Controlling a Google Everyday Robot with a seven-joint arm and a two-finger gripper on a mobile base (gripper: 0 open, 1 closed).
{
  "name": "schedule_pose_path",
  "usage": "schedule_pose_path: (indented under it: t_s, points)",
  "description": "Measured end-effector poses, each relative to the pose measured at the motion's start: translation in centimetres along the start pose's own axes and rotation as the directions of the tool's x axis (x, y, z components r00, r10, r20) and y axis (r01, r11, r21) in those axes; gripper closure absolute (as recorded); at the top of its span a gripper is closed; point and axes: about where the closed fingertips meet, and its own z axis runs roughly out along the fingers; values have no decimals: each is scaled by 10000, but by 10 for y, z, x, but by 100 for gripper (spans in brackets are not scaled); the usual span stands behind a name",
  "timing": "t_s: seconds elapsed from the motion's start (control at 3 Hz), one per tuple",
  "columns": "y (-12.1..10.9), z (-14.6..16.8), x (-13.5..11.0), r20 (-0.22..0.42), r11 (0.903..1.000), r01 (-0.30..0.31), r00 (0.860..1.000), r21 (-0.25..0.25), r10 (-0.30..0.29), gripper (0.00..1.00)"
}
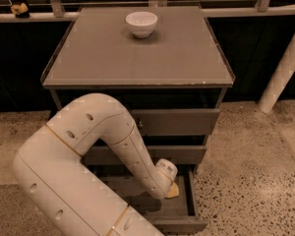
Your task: Pick sponge from bottom drawer and place on counter
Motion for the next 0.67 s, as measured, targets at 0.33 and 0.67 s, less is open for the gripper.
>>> schedule_pose_path:
  t_s: [0.33, 0.67]
  points:
    - [0, -4, 7, -33, 9999, -141, 9999, 95, 141, 100]
    - [3, -22, 31, -258, 9959, -685, 9972, 586, 701, 100]
